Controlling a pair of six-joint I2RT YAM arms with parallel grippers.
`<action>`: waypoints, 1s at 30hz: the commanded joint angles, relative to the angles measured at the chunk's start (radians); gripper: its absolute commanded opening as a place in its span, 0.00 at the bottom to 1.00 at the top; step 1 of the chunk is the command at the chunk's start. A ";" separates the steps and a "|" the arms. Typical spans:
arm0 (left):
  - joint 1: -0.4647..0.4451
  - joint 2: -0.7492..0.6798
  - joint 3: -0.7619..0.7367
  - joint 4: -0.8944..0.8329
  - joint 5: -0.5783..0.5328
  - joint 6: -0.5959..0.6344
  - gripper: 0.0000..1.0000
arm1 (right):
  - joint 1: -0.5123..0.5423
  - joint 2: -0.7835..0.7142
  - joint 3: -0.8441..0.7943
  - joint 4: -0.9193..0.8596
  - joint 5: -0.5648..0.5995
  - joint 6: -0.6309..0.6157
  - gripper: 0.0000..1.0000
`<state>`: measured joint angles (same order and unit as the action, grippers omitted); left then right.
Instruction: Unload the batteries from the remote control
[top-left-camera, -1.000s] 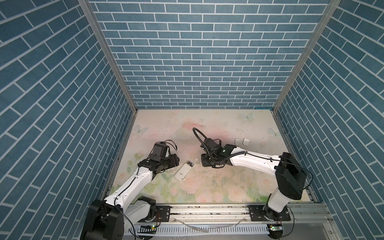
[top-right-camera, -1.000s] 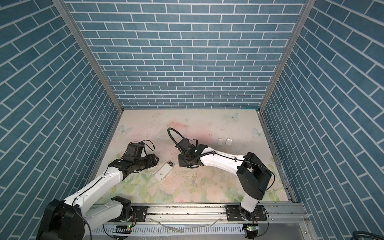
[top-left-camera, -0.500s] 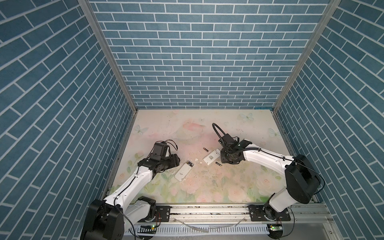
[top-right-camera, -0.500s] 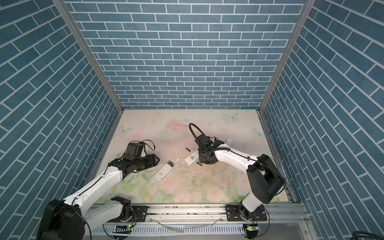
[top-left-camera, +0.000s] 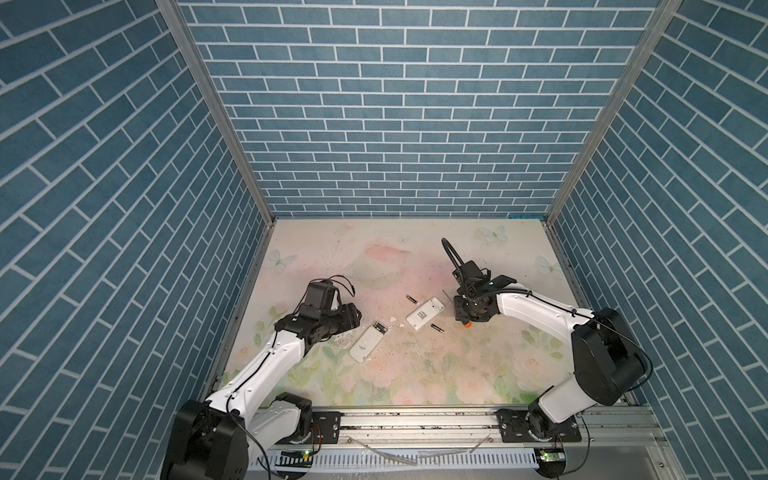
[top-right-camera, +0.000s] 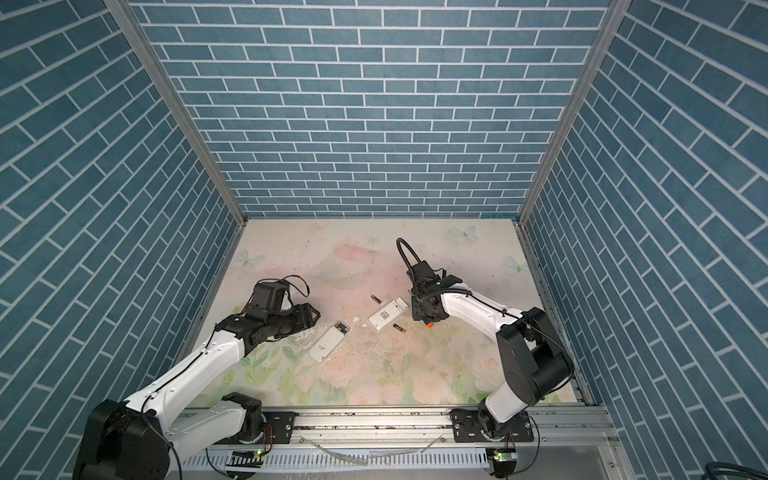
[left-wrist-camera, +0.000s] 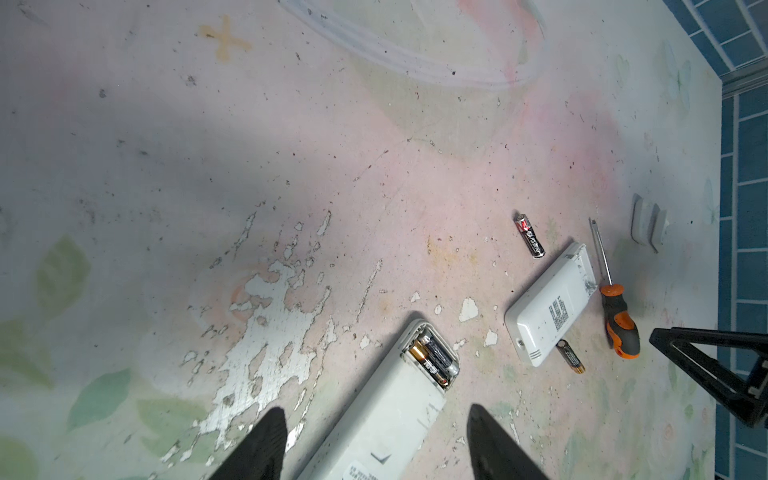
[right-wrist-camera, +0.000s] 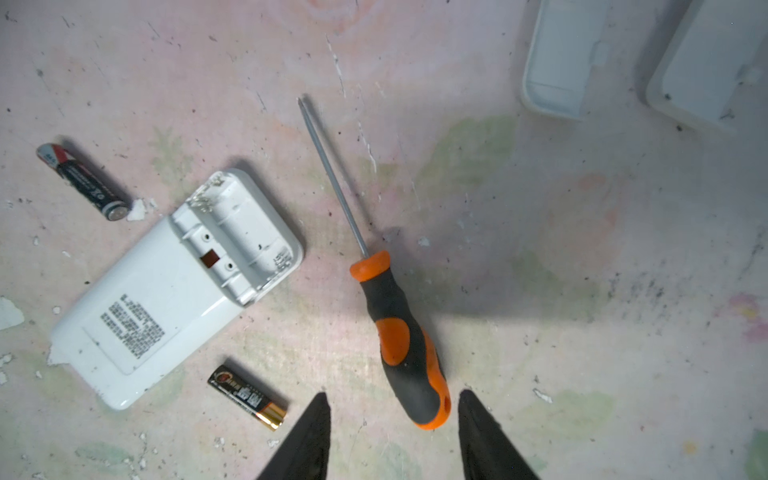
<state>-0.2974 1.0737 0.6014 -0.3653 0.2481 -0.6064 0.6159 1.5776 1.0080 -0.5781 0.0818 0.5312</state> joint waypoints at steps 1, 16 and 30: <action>0.004 0.007 -0.004 0.020 -0.001 -0.011 0.70 | -0.010 0.033 -0.038 0.021 -0.030 -0.039 0.51; 0.004 0.013 -0.016 0.023 0.003 -0.024 0.70 | -0.037 0.097 -0.063 0.056 -0.075 -0.054 0.52; 0.003 -0.002 -0.032 0.016 0.008 -0.035 0.69 | -0.039 0.113 -0.077 0.081 -0.106 -0.050 0.48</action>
<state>-0.2974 1.0878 0.5892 -0.3386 0.2535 -0.6403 0.5812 1.6741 0.9619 -0.5034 -0.0109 0.4965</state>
